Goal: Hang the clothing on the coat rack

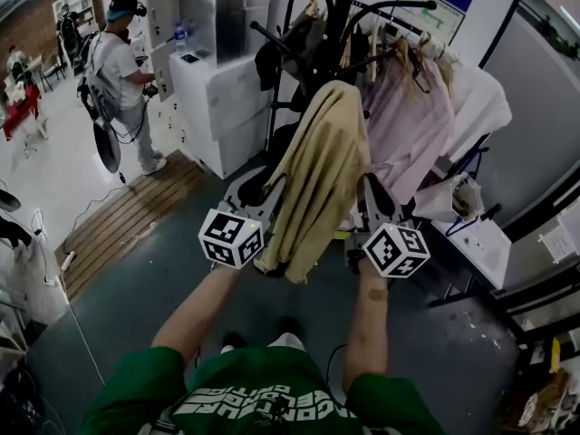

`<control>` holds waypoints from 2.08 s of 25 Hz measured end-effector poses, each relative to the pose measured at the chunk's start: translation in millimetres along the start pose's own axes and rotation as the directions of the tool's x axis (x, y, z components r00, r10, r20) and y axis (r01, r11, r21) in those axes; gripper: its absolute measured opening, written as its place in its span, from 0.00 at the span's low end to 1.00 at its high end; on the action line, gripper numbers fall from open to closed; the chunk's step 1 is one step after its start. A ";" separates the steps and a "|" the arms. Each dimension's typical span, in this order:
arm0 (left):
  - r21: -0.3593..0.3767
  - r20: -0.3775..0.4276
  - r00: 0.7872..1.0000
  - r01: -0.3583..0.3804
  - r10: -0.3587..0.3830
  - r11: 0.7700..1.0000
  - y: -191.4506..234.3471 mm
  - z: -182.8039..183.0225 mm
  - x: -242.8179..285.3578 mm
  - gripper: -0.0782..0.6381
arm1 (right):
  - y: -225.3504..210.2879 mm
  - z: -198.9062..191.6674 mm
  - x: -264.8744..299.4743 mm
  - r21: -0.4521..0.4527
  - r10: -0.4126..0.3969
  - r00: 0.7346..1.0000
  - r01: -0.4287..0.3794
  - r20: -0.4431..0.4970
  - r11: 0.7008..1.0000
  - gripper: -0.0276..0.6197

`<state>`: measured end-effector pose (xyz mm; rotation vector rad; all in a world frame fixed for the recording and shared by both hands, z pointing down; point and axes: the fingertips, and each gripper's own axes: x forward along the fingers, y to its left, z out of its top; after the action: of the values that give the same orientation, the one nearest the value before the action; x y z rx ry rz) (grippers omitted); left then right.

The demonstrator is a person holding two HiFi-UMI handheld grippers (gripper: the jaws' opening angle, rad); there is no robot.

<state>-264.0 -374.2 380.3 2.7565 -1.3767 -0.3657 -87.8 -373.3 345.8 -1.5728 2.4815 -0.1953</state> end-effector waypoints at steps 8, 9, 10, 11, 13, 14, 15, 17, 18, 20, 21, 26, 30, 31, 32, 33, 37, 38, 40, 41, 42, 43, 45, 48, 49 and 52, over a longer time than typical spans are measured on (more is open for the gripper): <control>-0.034 -0.047 0.997 0.062 -0.064 0.997 -1.8 -18.7 -30.9 0.26 | 23.5 -33.8 -34.5 -0.006 -0.068 0.997 0.068 -0.023 0.998 0.11; -0.039 -0.053 0.996 0.072 -0.074 0.997 -2.2 -20.5 -34.3 0.26 | 27.2 -37.9 -38.2 -0.004 -0.073 0.997 0.072 -0.027 0.997 0.11; -0.044 -0.059 0.995 0.082 -0.085 0.996 -3.1 -22.4 -37.5 0.26 | 30.7 -41.7 -41.9 -0.002 -0.076 0.997 0.076 -0.032 0.997 0.11; -0.049 -0.065 0.993 0.094 -0.097 0.994 -4.4 -24.4 -40.6 0.24 | 33.8 -45.3 -45.5 0.000 -0.081 0.996 0.081 -0.036 0.997 0.10; -0.059 -0.075 0.990 0.114 -0.119 0.992 -7.8 -27.8 -47.4 0.21 | 39.3 -51.7 -52.4 0.003 -0.090 0.995 0.090 -0.044 0.996 0.09; -0.062 -0.077 0.989 0.122 -0.126 0.991 -9.3 -29.0 -50.8 0.20 | 41.7 -54.7 -55.4 0.005 -0.094 0.995 0.094 -0.047 0.996 0.08; -0.063 -0.078 0.988 0.127 -0.132 0.990 -10.3 -29.8 -53.9 0.18 | 44.2 -57.5 -58.1 0.009 -0.097 0.994 0.097 -0.050 0.995 0.08; -0.063 -0.077 0.988 0.132 -0.137 0.989 -10.4 -30.7 -59.8 0.17 | 50.0 -62.6 -62.6 0.013 -0.101 0.993 0.102 -0.054 0.995 0.07; -0.064 -0.077 0.988 0.133 -0.137 0.989 -9.8 -30.9 -62.8 0.16 | 53.3 -64.9 -64.7 0.012 -0.103 0.993 0.104 -0.056 0.994 0.06; -0.064 -0.077 0.987 0.133 -0.138 0.989 -8.3 -30.8 -68.3 0.15 | 60.2 -69.4 -68.1 0.002 -0.109 0.992 0.109 -0.062 0.994 0.06; -0.064 -0.077 0.987 0.134 -0.139 0.989 -7.6 -30.7 -70.8 0.14 | 63.4 -71.9 -69.4 -0.004 -0.112 0.992 0.112 -0.065 0.994 0.06; -0.070 -0.088 0.984 0.147 -0.153 0.987 -6.4 -35.0 -80.2 0.12 | 79.1 -84.2 -73.2 -0.004 -0.100 0.991 0.100 -0.085 0.995 0.05; -0.086 -0.103 0.981 0.158 -0.167 0.984 -8.1 -40.4 -86.1 0.12 | 90.1 -89.6 -75.6 -0.008 -0.090 0.991 0.089 -0.096 0.996 0.05; -0.090 -0.105 0.980 0.161 -0.170 0.983 -8.7 -41.4 -87.4 0.12 | 92.5 -91.0 -76.1 -0.009 -0.088 0.991 0.088 -0.098 0.996 0.05; -0.092 -0.107 0.979 0.164 -0.173 0.982 -9.3 -42.4 -88.3 0.12 | 94.3 -92.5 -76.4 -0.010 -0.088 0.991 0.087 -0.100 0.996 0.05; -0.094 -0.108 0.978 0.166 -0.176 0.982 -9.7 -43.2 -89.0 0.12 | 95.7 -94.1 -76.6 -0.010 -0.088 0.991 0.088 -0.102 0.996 0.05; -0.099 -0.111 0.977 0.172 -0.183 0.980 -9.4 -45.9 -91.1 0.12 | 99.5 -100.1 -77.1 -0.012 -0.088 0.990 0.087 -0.109 0.996 0.05; -0.101 -0.111 0.977 0.172 -0.183 0.980 -9.1 -46.3 -91.6 0.12 | 100.3 -101.2 -77.1 -0.014 -0.088 0.990 0.087 -0.111 0.996 0.05; -0.104 -0.111 0.977 0.173 -0.184 0.979 -8.1 -47.3 -92.4 0.11 | 101.8 -102.7 -76.7 -0.018 -0.087 0.990 0.085 -0.113 0.996 0.05; -0.105 -0.112 0.976 0.173 -0.185 0.979 -7.6 -47.7 -92.9 0.11 | 102.6 -103.1 -76.3 -0.021 -0.086 0.990 0.084 -0.114 0.996 0.05; -0.106 -0.113 0.976 0.174 -0.185 0.979 -7.0 -47.9 -93.5 0.12 | 103.7 -103.2 -75.8 -0.023 -0.085 0.990 0.083 -0.115 0.996 0.05; -0.107 -0.113 0.976 0.174 -0.186 0.979 -6.3 -47.8 -94.2 0.12 | 104.9 -103.2 -75.2 -0.026 -0.085 0.990 0.083 -0.116 0.996 0.05; -0.107 -0.112 0.976 0.173 -0.185 0.979 -4.4 -47.2 -95.9 0.12 | 107.1 -103.2 -73.4 -0.031 -0.085 0.989 0.082 -0.118 0.996 0.05; -0.106 -0.109 0.977 0.172 -0.183 0.979 -1.0 -46.8 -98.5 0.12 | 108.9 -105.5 -70.3 -0.042 -0.088 0.988 0.084 -0.126 0.996 0.05; -0.106 -0.109 0.977 0.170 -0.181 0.980 0.5 -47.3 -99.2 0.12 | 109.4 -106.7 -69.4 -0.044 -0.089 0.988 0.084 -0.128 0.995 0.05; -0.108 -0.108 0.978 0.165 -0.176 0.980 5.0 -47.8 -101.4 0.12 | 111.3 -110.0 -67.1 -0.046 -0.088 0.987 0.083 -0.133 0.996 0.05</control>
<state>-315.8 -300.3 447.0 2.7724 -1.0698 -0.2654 -183.6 -264.4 435.1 -1.7384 2.5340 -0.2749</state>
